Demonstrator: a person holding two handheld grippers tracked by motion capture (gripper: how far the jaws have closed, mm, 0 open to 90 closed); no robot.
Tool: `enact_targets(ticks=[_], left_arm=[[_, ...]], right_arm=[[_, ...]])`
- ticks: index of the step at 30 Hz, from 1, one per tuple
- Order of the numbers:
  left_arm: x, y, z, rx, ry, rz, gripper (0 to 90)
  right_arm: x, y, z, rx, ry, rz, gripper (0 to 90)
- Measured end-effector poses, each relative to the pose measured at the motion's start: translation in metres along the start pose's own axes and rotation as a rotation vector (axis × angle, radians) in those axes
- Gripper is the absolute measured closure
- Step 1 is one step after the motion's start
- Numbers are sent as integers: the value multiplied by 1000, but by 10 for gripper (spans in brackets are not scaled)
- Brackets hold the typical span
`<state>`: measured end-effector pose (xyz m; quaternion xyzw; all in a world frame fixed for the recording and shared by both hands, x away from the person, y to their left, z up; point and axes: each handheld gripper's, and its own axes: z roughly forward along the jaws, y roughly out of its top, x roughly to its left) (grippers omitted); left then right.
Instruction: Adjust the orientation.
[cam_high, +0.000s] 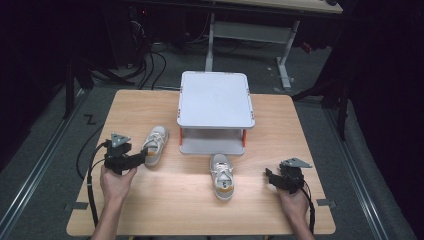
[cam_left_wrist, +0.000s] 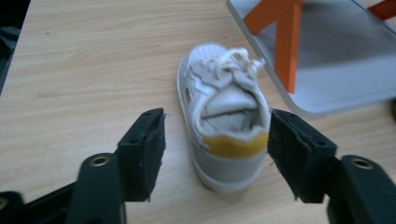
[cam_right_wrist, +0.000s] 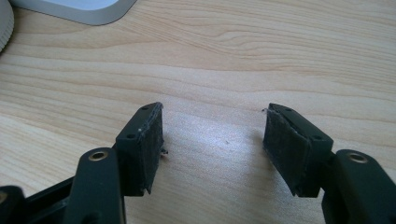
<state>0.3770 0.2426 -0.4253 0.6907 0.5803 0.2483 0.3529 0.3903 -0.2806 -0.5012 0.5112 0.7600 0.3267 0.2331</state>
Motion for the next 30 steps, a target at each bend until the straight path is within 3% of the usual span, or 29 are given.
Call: enact_targets(ticks=[4,5,8,13,16,19,22,26,30], left_arm=[[3,10,13,39,2,13,454],[3,13,23,66,11,29,465],[2,15,36,108,20,64,492],[1,14,52,150,15,87,569],[0,13,57,159,7,88,620],[0,12,58,156,25,104,689],[-2,11,57,151,64,155,770],[-4,10,56,143,99,191,817],[-4,8,55,124,103,177,845]], right_arm=[[0,0,0,1,2,-4,374],[0,0,0,2,3,-3,374],[0,0,0,1,4,-5,374],[0,0,0,2,6,-8,374],[0,0,0,2,6,-8,374],[0,0,0,2,6,-8,374],[0,0,0,2,6,-8,374],[0,0,0,2,6,-8,374],[0,0,0,2,6,-8,374]])
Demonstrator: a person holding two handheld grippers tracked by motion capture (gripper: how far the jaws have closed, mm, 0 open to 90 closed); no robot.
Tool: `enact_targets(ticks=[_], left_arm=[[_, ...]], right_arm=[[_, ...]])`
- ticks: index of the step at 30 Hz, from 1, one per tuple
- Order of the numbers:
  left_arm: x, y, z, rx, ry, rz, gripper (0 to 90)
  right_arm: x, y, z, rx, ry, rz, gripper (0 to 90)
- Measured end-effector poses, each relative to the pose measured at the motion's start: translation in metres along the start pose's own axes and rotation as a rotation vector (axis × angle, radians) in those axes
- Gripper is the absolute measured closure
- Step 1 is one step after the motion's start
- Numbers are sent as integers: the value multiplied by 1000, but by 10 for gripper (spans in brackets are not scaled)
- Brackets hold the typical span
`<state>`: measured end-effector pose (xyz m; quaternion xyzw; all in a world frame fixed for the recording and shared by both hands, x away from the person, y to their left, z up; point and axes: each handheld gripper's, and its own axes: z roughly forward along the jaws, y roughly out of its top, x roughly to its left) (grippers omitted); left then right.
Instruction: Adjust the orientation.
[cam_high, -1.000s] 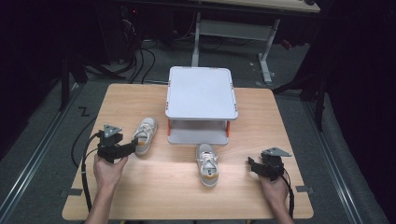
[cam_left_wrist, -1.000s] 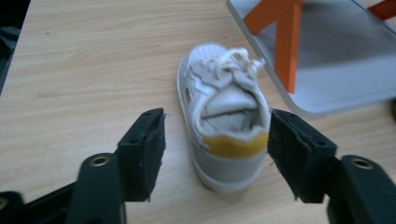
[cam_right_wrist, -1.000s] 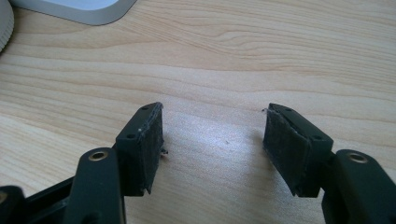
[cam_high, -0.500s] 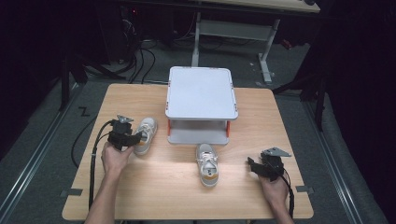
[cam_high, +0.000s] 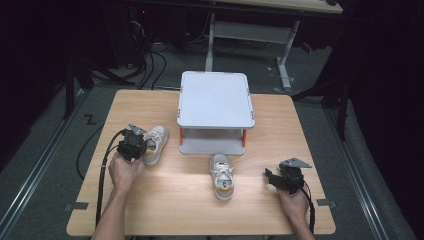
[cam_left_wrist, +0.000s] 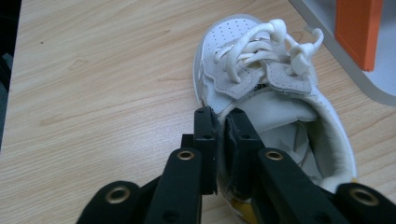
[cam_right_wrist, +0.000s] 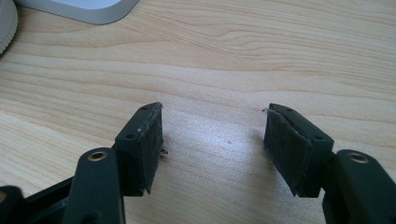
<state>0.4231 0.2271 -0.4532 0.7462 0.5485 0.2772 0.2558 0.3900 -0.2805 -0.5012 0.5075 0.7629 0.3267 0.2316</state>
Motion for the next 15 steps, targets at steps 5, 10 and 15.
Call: enact_targets(ticks=[5,10,15], left_arm=[[-1,-5,-7,-8,-13,-12,850],[-10,-10,-28,-26,-21,-4,850],[-34,-19,-55,-47,-54,14,850]], right_arm=[[0,0,0,0,0,0,374],[0,0,0,1,0,1,374],[0,0,0,1,0,1,374]])
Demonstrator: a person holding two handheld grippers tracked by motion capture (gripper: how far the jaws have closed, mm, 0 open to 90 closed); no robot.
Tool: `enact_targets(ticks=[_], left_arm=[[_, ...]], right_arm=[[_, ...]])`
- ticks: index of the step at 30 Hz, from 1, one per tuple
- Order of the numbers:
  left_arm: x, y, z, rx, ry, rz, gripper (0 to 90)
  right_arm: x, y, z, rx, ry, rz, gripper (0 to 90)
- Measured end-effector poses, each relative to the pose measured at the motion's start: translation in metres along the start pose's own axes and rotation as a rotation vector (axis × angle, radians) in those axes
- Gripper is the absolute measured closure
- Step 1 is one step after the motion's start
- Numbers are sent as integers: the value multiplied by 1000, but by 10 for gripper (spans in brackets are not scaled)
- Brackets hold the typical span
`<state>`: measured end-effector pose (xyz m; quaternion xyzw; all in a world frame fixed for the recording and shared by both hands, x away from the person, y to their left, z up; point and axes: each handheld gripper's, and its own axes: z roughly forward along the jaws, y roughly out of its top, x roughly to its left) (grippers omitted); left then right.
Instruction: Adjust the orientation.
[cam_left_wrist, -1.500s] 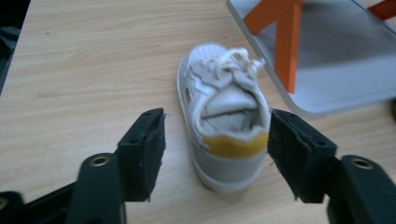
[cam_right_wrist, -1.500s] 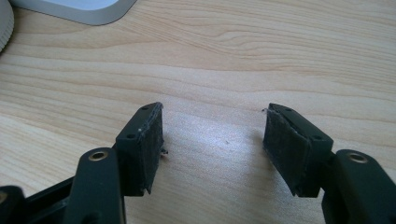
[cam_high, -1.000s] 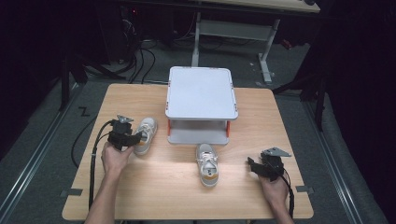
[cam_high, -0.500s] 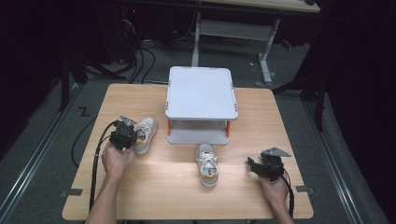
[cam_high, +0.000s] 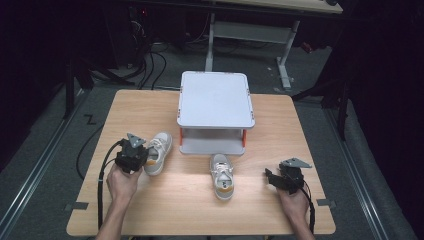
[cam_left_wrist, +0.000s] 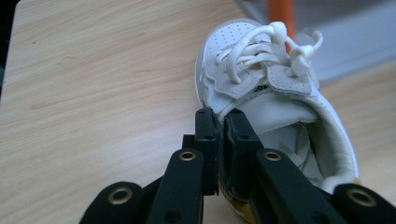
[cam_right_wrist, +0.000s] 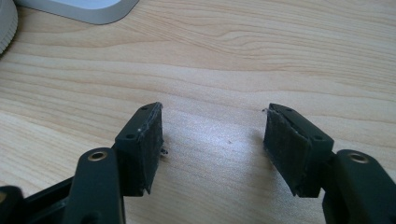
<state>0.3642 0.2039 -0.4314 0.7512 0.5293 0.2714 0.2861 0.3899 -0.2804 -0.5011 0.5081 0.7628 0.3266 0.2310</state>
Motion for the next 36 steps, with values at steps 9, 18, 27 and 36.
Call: enact_targets(ticks=[9,18,27,36], left_arm=[[-61,-4,-17,17,-64,16,851],[-104,0,-2,44,-52,5,852],[-137,-2,4,35,-5,-8,847],[-147,-5,3,13,-26,-14,796]], right_arm=[[0,0,0,0,0,0,374],[0,0,0,-2,2,-3,374],[0,0,0,-3,1,-4,374],[1,0,0,0,1,0,374]])
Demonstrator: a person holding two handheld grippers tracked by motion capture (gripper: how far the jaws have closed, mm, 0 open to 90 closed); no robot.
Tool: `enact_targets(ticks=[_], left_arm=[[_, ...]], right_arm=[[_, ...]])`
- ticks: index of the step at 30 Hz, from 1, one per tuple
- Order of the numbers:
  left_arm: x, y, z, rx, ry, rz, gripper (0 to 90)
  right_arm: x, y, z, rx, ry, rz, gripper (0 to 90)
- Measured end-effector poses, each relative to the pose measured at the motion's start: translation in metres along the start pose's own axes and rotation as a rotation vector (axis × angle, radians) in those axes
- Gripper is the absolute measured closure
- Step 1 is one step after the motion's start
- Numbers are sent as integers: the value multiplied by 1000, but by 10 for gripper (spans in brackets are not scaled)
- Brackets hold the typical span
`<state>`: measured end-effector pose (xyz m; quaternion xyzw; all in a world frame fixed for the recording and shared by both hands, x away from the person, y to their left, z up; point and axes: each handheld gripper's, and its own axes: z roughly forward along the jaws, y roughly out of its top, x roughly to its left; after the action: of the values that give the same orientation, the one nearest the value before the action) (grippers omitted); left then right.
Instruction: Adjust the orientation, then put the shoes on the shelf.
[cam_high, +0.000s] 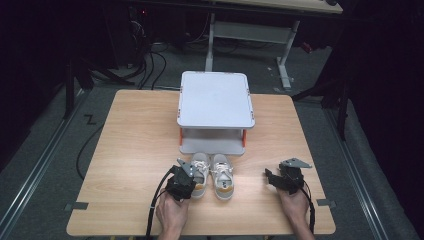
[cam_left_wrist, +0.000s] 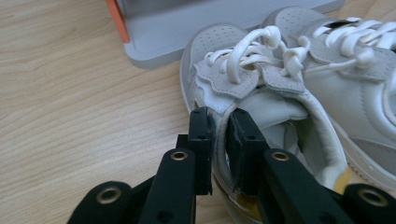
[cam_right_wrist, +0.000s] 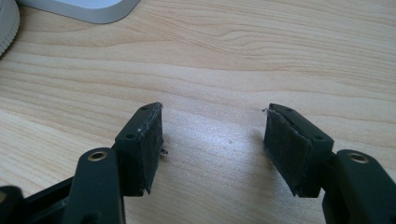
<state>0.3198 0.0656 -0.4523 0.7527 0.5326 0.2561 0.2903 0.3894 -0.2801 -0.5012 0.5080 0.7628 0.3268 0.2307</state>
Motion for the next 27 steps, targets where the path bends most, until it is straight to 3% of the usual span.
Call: enact_targets(ticks=[5,7,11,18,24,27], left_arm=[[9,-2,-1,-8,-78,-18,746],[14,-5,-1,-19,-91,-39,659],[27,-11,0,-49,-160,-92,530],[40,-15,0,-83,-263,-131,332],[47,-14,-1,-97,-325,-121,272],[58,-8,-4,-130,-362,-133,266]], right_arm=[[0,0,0,-1,0,-2,373],[0,0,0,-1,1,-3,374],[0,0,0,-1,0,-2,374],[0,0,0,-1,1,-3,373],[0,0,0,-2,0,-2,379],[1,0,0,-2,10,-2,399]])
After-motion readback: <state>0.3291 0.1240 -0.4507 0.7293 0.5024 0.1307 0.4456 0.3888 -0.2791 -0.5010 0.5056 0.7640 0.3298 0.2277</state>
